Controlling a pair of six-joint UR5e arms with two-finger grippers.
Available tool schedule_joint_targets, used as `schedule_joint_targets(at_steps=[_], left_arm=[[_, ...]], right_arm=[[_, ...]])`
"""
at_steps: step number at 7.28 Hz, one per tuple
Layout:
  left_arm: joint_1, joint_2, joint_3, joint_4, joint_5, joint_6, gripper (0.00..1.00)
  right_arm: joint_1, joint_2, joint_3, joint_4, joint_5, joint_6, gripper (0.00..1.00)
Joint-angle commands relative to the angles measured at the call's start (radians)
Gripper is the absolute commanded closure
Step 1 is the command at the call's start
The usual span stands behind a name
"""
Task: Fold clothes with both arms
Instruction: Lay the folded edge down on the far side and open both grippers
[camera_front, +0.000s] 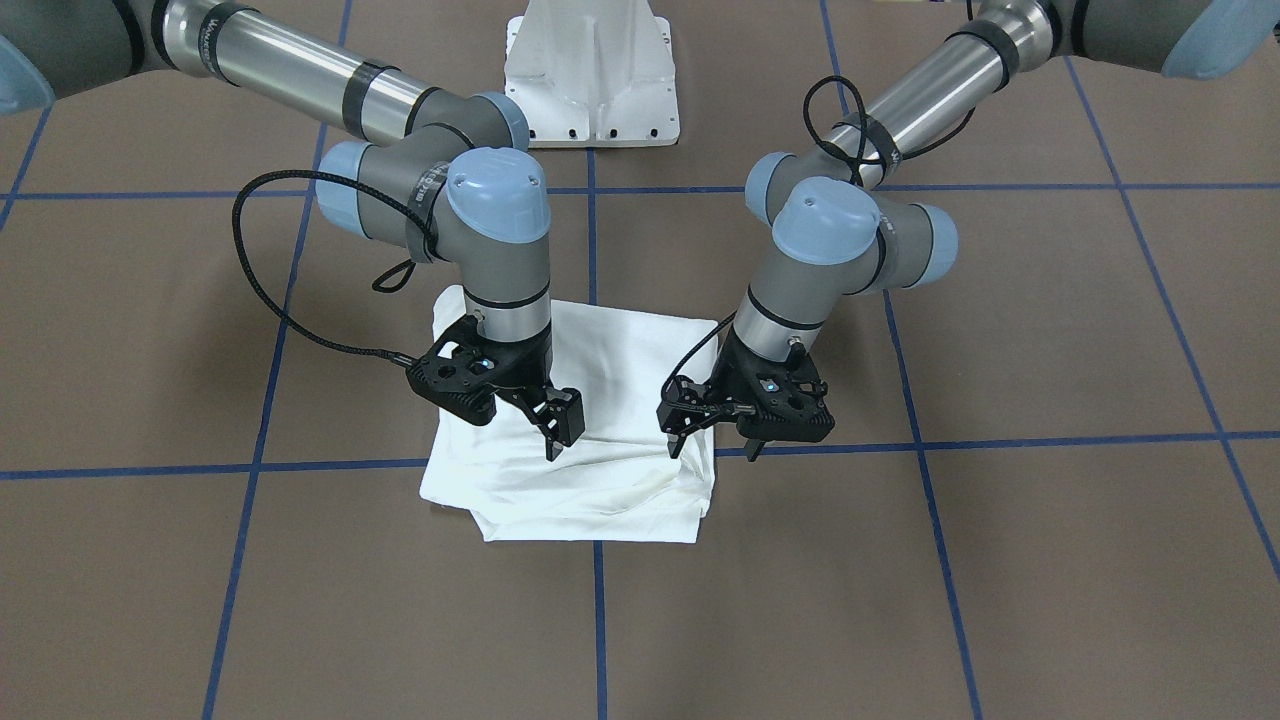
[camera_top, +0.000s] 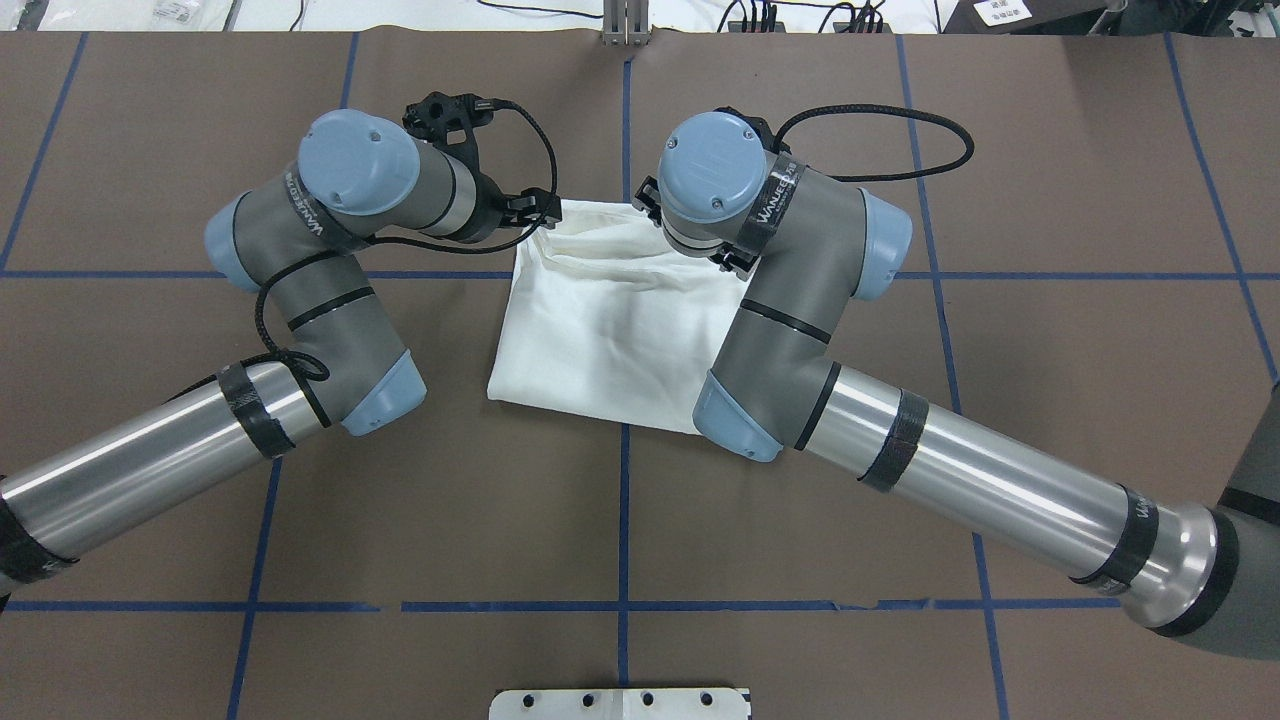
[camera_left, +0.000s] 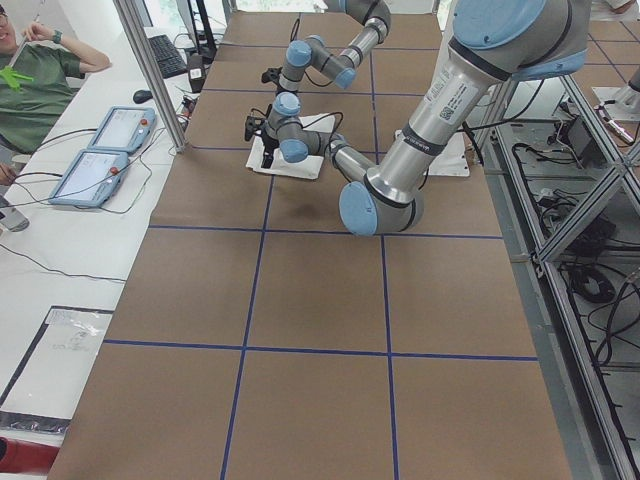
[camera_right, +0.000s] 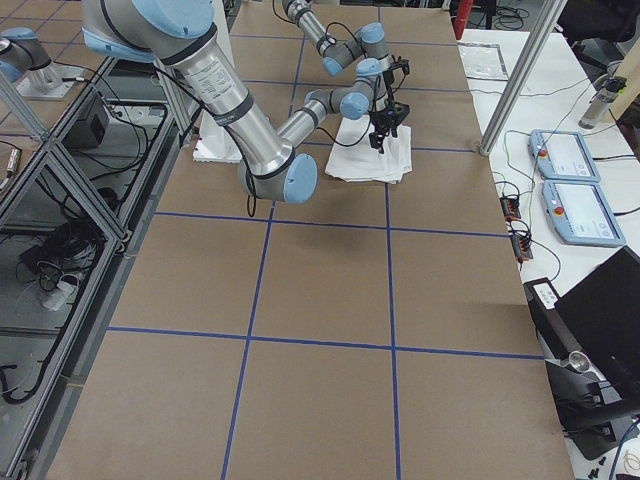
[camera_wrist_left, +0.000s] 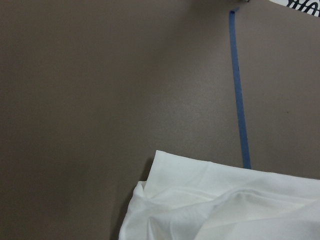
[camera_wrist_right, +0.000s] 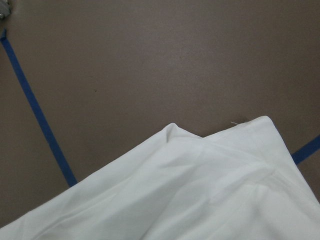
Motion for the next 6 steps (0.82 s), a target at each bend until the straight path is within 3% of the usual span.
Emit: schedule_joint_targets(at_steps=[1,3,4,6], left_arm=[[-0.01,0.031,-0.011,0.011,-0.013,0.074,0.01],[-0.03,0.041,-0.011,0.011,-0.019,0.234,0.01],[-0.083,0.075,-0.012,0.003,-0.078,0.333,0.01],[-0.175,0.095,-0.012,0.009,-0.21,0.464,0.01]], right_arm=[[-0.01,0.009,-0.004,0.001,0.005,-0.087,0.0],[-0.044,0.075,-0.08,-0.002,-0.006,-0.186,0.0],[-0.057,0.157,-0.181,-0.002,-0.024,-0.213,0.0],[-0.096,0.185,-0.239,0.001,-0.128,-0.339,0.0]])
